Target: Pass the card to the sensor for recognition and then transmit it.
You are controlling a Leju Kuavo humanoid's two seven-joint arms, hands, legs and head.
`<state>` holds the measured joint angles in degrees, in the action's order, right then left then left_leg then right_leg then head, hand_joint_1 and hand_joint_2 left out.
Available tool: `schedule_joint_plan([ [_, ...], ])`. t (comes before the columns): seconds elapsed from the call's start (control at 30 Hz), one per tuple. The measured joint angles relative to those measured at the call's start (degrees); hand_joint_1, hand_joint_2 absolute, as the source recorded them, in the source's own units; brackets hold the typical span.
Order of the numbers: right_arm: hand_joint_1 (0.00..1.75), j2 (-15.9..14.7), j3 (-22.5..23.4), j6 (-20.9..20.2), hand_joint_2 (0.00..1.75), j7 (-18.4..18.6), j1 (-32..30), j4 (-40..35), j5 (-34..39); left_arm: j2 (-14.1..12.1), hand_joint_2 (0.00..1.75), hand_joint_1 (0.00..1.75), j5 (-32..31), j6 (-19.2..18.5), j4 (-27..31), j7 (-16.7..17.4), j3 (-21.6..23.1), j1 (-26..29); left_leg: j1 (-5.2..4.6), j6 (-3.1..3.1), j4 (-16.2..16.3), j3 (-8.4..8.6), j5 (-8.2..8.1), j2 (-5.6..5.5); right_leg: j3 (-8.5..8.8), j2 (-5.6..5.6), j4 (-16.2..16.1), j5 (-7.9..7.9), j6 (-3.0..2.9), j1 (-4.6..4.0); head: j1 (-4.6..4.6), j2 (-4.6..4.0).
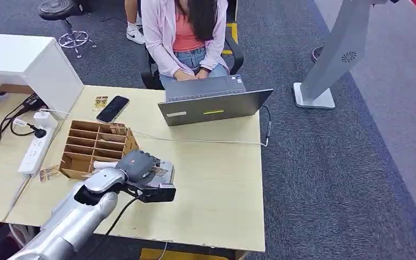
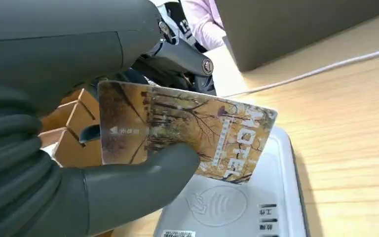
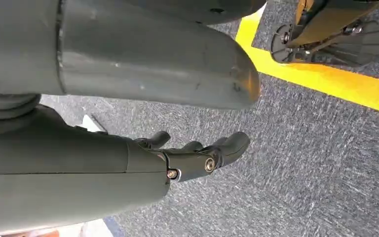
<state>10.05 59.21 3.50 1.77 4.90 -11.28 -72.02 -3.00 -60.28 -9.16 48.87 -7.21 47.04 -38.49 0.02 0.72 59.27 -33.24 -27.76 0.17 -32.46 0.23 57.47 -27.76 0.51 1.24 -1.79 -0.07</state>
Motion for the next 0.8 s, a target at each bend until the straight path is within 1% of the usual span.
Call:
schedule_joint_plan([
  [0.17,0.00,0.0,0.0,0.0,0.00,0.3,0.0,0.0,-0.3,-1.3,1.75,1.75,1.6,-0.6,-0.6,0.2,2.2,-0.9,0.00,0.00,0.0,0.01,0.00,0.00,0.01,0.00,0.0,0.00,0.00,0.00,0.02,0.00],
  [0.27,0.00,0.0,0.0,0.0,0.00,0.5,0.0,0.0,-0.5,-1.8,1.75,1.75,1.7,0.0,-0.8,1.2,2.9,-1.0,0.00,0.00,0.0,0.01,0.01,0.00,0.01,0.00,0.0,0.00,0.00,0.00,0.00,0.00],
  [0.33,0.00,0.0,0.0,0.0,0.00,0.5,0.0,0.0,-0.5,-2.0,1.75,1.75,0.4,3.7,-0.8,2.8,2.9,-0.9,0.00,0.00,0.0,0.01,0.01,0.00,0.00,0.00,0.0,0.01,0.00,0.00,0.00,0.00],
  [0.4,0.00,0.0,0.0,-0.2,0.00,0.5,0.0,0.0,-0.5,-2.1,1.75,1.75,-0.4,6.2,-0.8,3.8,2.9,-0.9,0.00,0.00,0.0,0.01,0.01,0.00,0.00,0.00,0.0,0.00,0.00,0.00,0.00,0.00],
  [0.43,0.00,0.0,0.0,-0.2,0.00,0.5,0.0,0.0,-0.5,-2.1,1.75,1.75,-2.2,9.6,-0.7,5.3,2.9,-0.7,0.00,0.00,0.0,0.01,0.01,0.00,0.00,0.00,0.0,0.00,0.00,0.00,0.02,0.00],
  [0.5,0.00,0.0,0.0,-0.2,0.00,0.5,0.0,0.0,-0.8,-1.9,1.75,1.75,-8.8,19.1,1.5,9.4,2.5,0.5,0.00,0.00,0.0,-0.01,0.00,-0.01,0.00,0.00,0.0,0.00,0.00,0.00,0.04,0.00],
  [0.53,0.00,0.0,0.0,-0.2,0.00,0.5,0.0,0.0,-1.1,-1.9,1.75,1.75,-11.9,23.6,3.1,11.1,1.5,0.8,0.00,0.00,0.0,-0.05,0.00,-0.06,0.00,-0.05,0.0,0.00,0.00,0.00,-0.02,0.00],
  [0.57,0.00,0.0,0.0,-0.3,0.00,0.5,0.0,0.0,-1.3,-1.8,1.75,1.75,-14.6,26.5,4.8,11.9,0.5,0.9,0.01,0.00,0.0,-0.07,0.00,-0.07,0.00,-0.06,0.0,0.00,0.00,0.00,-0.04,0.00],
  [0.67,0.00,0.0,-0.2,-0.4,0.00,0.5,0.0,0.0,-2.4,-1.8,1.75,1.75,-20.7,29.7,9.7,11.0,-4.4,1.4,0.00,0.01,0.0,-0.07,0.00,-0.02,-0.02,-0.02,0.0,0.00,0.01,0.01,-0.02,0.00],
  [0.73,0.00,0.0,-0.4,-0.5,0.00,0.5,-0.1,0.0,-3.2,-2.4,1.75,1.75,-22.2,33.5,11.5,10.6,-8.1,1.0,0.00,0.00,0.0,-0.05,0.00,0.01,-0.05,0.00,0.0,0.00,0.00,0.00,0.00,0.00],
  [0.8,0.00,0.0,-0.9,-0.8,0.00,0.5,-0.1,0.1,-3.8,-3.1,1.75,1.75,-23.0,35.5,11.9,9.0,-11.6,-0.5,0.03,-0.05,0.0,-0.05,0.05,-0.01,-0.05,-0.01,0.0,0.01,0.00,-0.02,0.00,0.00],
])
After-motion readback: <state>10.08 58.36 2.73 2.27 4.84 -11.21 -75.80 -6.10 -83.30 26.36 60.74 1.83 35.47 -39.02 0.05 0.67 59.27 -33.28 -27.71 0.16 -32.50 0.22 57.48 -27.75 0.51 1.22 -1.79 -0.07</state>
